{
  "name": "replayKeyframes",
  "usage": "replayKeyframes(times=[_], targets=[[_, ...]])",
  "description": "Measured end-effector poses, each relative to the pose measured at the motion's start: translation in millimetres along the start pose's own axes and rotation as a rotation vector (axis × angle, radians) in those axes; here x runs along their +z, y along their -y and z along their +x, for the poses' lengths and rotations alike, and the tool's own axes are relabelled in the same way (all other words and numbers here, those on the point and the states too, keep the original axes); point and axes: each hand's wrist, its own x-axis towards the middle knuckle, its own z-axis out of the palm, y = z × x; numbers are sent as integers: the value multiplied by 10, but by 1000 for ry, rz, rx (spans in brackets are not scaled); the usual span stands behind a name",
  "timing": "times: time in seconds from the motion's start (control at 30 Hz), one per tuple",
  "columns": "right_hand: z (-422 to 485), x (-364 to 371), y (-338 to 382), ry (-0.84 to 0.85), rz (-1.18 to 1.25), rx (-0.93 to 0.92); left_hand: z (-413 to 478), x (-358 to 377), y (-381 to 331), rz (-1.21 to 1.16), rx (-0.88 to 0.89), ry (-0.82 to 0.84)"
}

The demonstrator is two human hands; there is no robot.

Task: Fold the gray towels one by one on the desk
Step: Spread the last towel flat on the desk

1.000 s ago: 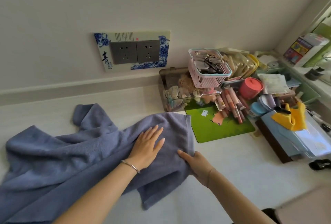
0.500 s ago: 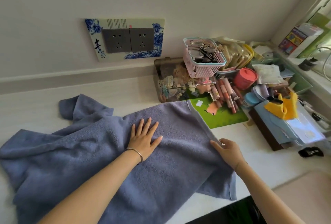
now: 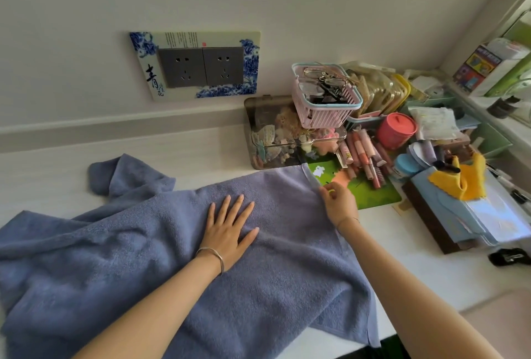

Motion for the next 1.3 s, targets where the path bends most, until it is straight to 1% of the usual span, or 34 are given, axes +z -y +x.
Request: replayKeyframes(times=[0.07,0.13,0.27,0.37,0.43,0.5,0.63,0.73,0.77,0.83,0.9,0.97,1.0,1.07,1.17,1.2,1.23,1.3], targets=[[29,-96,-98,-94,17,39,41,10,-41,22,71,15],[65,-183,-243,-107,30,92,90,12,-111,20,126,22],[35,-319,-490,-32,95,141,207,31,-148,3,128,-53],[-235,-412,-582,77,127,152,265,20,-119,8,138,-62],[-481,-417,-715,136,51,154,269,31,-116,13,143,-50],[-635,-434,-831,157,-54,121,283,28,-142,12,136,-51],[-579,-610,-897,28,-242,69,297,-7,-232,-27,128,-20],[-546,-614,-897,-31,-400,101,195,-98,-208,-212,152,-11],[-560,-604,-870,-76,-411,118,140,-174,-157,-273,167,-40],[-590,-548,-748,-196,-356,97,3,-373,76,-341,183,-169],[-613,-466,-530,-277,-298,-19,-127,-559,406,-348,129,-284],[-708,-205,-148,-224,-251,-215,-335,-697,906,-307,8,-358],[-770,-52,72,-153,-219,-304,-429,-723,1153,-283,-61,-381],[-943,327,615,22,-144,-445,-657,-784,1644,-211,-223,-350],[-1207,884,1379,253,-38,-625,-920,-798,2141,-143,-407,-209],[-1320,1094,1651,327,-1,-665,-1021,-820,2289,-127,-422,-195],[-1412,1264,1862,385,9,-690,-1087,-843,2366,-127,-394,-182],[-1563,1621,2215,493,-62,-748,-1223,-952,2454,-152,-295,-240]])
